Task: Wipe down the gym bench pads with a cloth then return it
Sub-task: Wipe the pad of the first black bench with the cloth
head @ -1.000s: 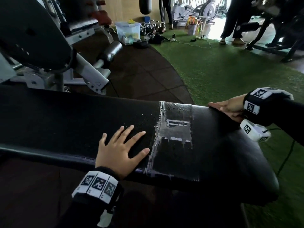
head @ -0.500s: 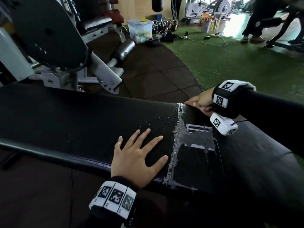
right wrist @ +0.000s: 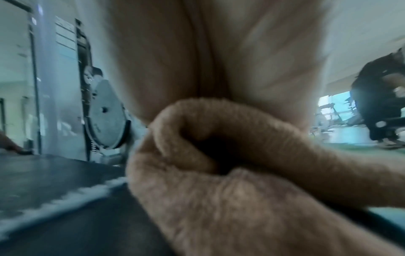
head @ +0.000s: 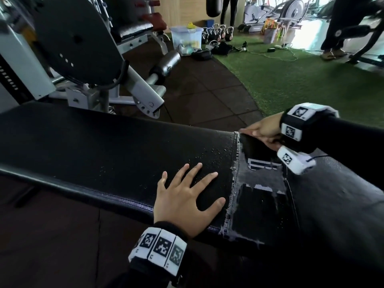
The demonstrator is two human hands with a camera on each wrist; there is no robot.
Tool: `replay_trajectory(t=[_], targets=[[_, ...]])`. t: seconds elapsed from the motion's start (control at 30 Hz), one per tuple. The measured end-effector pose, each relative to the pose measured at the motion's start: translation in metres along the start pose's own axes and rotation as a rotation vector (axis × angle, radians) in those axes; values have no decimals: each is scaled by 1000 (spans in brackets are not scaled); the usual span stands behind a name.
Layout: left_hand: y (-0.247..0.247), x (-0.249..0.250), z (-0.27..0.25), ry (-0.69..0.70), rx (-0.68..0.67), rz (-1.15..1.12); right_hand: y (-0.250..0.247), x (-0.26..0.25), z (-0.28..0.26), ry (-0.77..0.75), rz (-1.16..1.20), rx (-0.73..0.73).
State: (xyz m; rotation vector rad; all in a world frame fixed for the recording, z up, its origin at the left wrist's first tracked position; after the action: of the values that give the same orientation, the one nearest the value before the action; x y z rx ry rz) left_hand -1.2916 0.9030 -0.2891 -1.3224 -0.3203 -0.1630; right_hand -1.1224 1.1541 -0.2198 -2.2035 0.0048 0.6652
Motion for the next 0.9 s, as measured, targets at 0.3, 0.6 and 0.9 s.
replay_trajectory(t=[0.3, 0.6, 0.9], targets=[[-1, 0, 1, 4, -8, 14, 64, -49, -35, -332, -622, -6], [1, -1, 0, -7, -23, 13, 49, 33, -97, -264, -512, -105], [1, -2, 2, -11, -27, -2, 18, 11, -27, -183, -664, 171]])
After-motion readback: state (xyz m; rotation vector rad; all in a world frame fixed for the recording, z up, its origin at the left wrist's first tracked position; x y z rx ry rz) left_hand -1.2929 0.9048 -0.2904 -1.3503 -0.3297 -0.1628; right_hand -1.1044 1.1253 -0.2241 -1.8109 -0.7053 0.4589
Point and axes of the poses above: each hand's wrist, its own z-axis towards the middle knuckle, its own y-axis out of the palm, x = y × z, the point moved 2 cm from there along z, towards the middle knuckle, and after that the axes turned 7 degrees about -z, right-handed, at the moved point
